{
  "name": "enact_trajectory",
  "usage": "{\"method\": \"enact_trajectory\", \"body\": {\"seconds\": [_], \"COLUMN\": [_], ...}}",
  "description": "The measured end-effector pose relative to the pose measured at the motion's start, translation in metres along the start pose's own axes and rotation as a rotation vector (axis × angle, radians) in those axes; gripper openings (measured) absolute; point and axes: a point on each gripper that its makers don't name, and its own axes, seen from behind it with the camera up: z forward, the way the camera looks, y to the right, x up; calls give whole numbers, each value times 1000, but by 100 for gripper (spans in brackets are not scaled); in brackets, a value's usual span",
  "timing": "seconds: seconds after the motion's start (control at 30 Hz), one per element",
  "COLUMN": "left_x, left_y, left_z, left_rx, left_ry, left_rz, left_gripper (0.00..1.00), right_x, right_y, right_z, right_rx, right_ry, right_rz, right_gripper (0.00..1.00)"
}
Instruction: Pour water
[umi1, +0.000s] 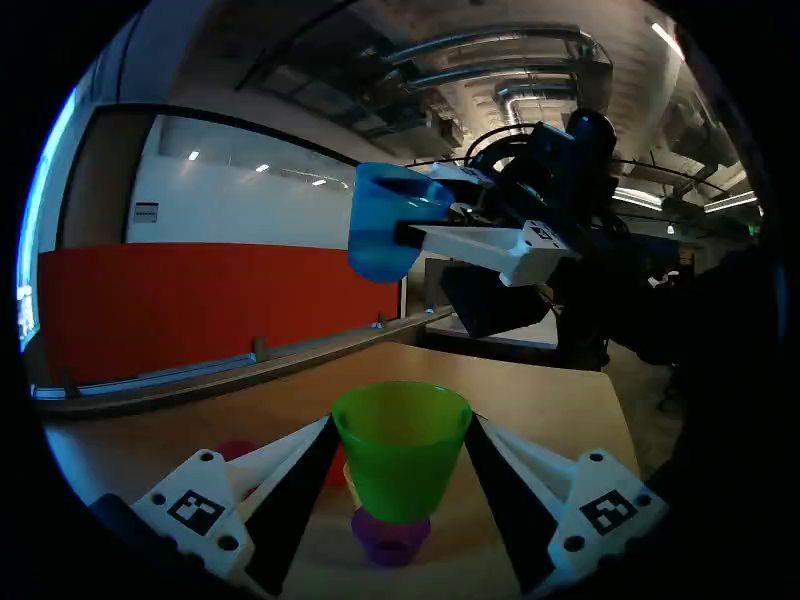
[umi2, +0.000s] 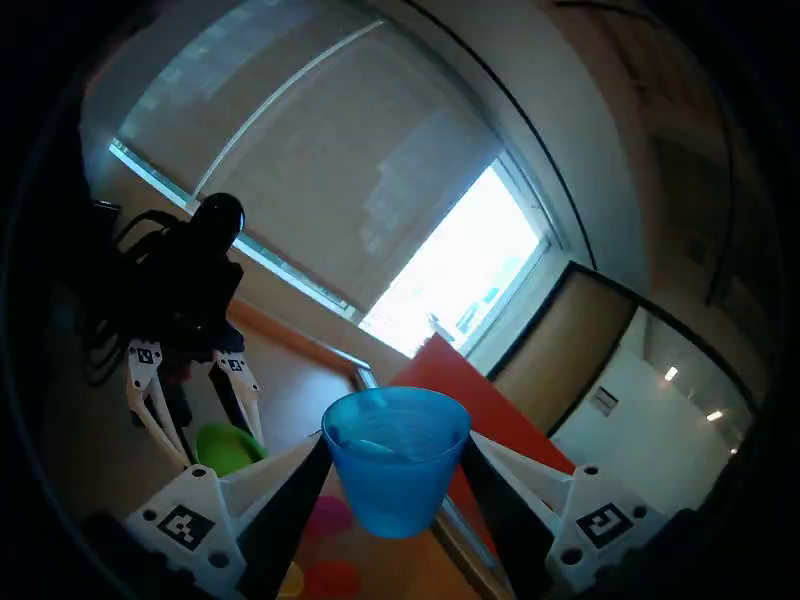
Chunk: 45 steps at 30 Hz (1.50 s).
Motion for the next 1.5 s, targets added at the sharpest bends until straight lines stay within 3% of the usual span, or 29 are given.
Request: {"method": "enact_trajectory", "body": {"seconds": [0.67, 1.5], "left_x": [1, 6], "left_y": [1, 6], "left_z": [1, 4], "left_rx": [-1, -15], "left_ry": [5, 6], "left_rz": [6, 12], "left_gripper": [88, 88], "right_x": [1, 2], "right_y": [5, 12], "right_z": [15, 25], "right_rx": [-7, -17], "right_ry": [-25, -56], "right_rz": [-168, -325], "right_gripper": [90, 90]}}
